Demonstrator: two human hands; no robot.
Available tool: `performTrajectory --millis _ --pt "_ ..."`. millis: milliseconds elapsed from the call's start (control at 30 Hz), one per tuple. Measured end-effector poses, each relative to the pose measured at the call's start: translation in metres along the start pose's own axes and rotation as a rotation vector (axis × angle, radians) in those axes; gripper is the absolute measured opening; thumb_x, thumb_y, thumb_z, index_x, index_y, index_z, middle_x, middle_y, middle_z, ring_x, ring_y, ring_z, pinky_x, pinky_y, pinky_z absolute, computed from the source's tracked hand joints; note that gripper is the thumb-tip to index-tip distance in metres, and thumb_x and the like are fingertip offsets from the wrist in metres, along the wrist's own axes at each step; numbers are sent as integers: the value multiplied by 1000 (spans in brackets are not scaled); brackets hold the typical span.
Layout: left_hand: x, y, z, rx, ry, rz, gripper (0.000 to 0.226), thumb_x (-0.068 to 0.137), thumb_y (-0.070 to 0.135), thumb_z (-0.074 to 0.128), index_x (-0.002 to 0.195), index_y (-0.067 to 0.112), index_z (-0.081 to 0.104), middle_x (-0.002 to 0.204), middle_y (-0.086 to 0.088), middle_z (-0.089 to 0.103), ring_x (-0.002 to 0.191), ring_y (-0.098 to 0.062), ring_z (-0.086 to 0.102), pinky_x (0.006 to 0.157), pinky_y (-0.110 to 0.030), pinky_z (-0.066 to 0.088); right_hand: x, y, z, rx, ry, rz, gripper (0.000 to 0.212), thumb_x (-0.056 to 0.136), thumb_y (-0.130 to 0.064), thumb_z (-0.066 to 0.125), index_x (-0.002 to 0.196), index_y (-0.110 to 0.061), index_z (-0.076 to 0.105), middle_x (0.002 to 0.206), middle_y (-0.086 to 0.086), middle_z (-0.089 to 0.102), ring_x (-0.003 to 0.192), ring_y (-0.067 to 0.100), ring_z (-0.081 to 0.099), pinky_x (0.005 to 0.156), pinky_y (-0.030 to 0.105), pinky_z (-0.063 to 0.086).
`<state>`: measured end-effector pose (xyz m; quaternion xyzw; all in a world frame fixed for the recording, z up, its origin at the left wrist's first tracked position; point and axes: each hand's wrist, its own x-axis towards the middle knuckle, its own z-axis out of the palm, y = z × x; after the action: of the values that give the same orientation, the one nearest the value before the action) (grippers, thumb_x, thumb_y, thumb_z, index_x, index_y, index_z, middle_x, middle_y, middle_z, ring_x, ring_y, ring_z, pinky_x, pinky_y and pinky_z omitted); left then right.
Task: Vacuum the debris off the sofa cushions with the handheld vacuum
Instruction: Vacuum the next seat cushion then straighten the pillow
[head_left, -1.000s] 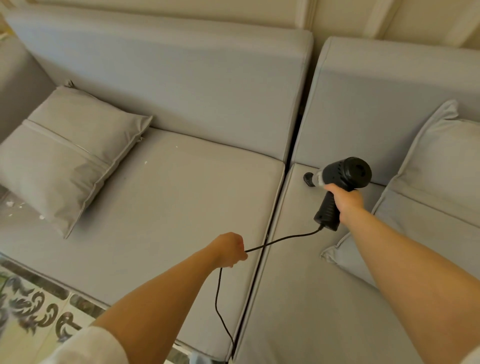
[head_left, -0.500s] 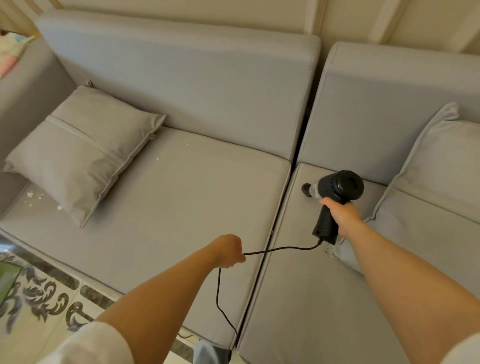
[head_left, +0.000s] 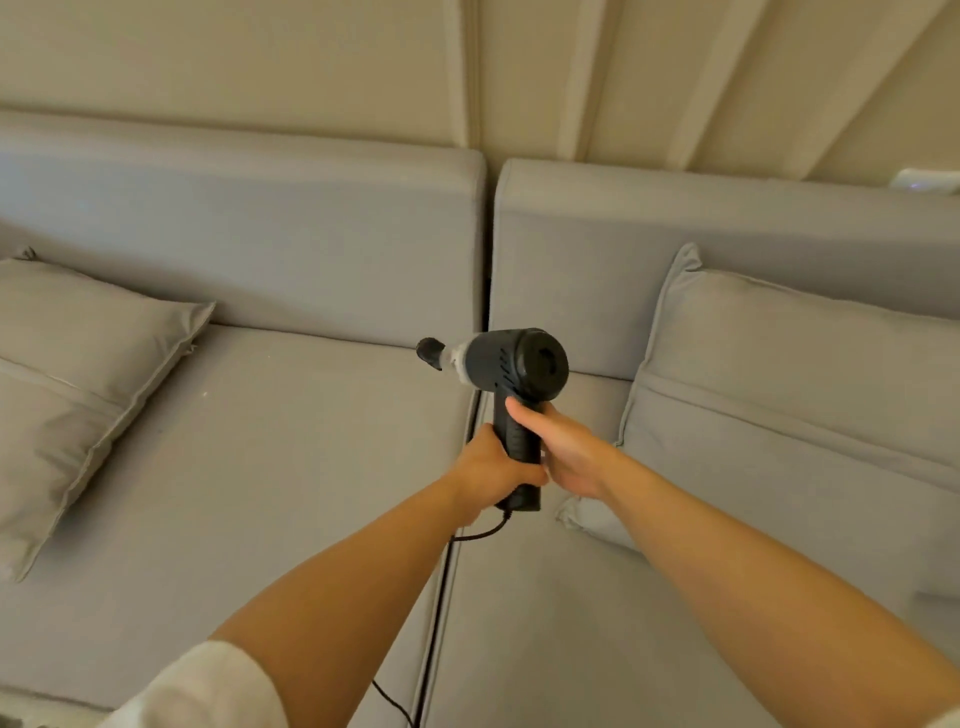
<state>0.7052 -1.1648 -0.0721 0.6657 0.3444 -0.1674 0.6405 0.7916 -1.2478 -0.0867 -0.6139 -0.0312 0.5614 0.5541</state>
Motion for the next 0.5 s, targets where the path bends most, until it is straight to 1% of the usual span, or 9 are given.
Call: performTrajectory --millis 67,133,200,233,267,300,367,400,500 --pt "7 6 11 -62 80 -32 40 66 3 70 91 22 45 85 0 55 75 -14 57 55 -21 46 -9 -12 -24 -236 -16 -48 48 90 -46 49 134 -28 39 130 -2 52 120 18 47 107 41 34" --pt "16 8 19 18 140 -34 44 65 4 71 94 22 44 84 0 53 74 -16 56 60 -26 49 -16 -18 -63 -526 102 -113 48 90 -44 51 132 -21 45 130 3 54 118 20 52 100 33 38" --pt "23 7 23 114 183 -3 49 65 5 72 100 21 43 84 1 53 75 -18 56 66 -32 51 -20 -16 -114 -739 437 -133 51 89 -35 57 133 -13 44 132 8 52 120 25 50 95 30 38" --pt "26 7 24 122 198 19 50 65 6 72 101 21 42 84 1 53 74 -18 56 64 -30 51 -24 -13 -143 -807 612 -126 54 89 -30 58 136 -11 39 138 12 46 124 29 46 98 32 37" --pt "32 7 29 120 200 38 50 65 6 73 101 22 42 84 1 54 73 -17 56 60 -28 50 -30 -5 -175 -861 749 -86 60 88 -26 59 140 -10 33 144 14 37 130 32 38 104 37 34" --pt "35 6 31 111 210 50 50 65 6 73 101 22 43 83 1 54 72 -16 57 57 -26 49 -36 3 -203 -914 830 -11 67 87 -25 60 143 -12 26 150 14 26 135 33 29 108 43 31" --pt "37 7 33 90 226 60 50 65 5 72 101 22 43 83 2 54 71 -15 56 53 -23 46 -47 21 -241 -1005 859 148 82 82 -26 66 147 -17 16 156 8 8 141 32 13 111 52 25" --pt "39 7 34 87 230 61 50 65 4 72 101 21 43 83 2 54 70 -15 56 52 -23 46 -49 27 -252 -1046 850 193 86 79 -27 69 146 -19 16 156 6 7 141 32 10 110 54 25" --pt "44 3 36 110 229 41 50 66 4 72 103 19 43 83 1 53 70 -15 55 53 -23 47 -43 33 -264 -1184 860 233 76 76 -29 72 137 -14 31 145 11 27 132 36 22 104 48 35"
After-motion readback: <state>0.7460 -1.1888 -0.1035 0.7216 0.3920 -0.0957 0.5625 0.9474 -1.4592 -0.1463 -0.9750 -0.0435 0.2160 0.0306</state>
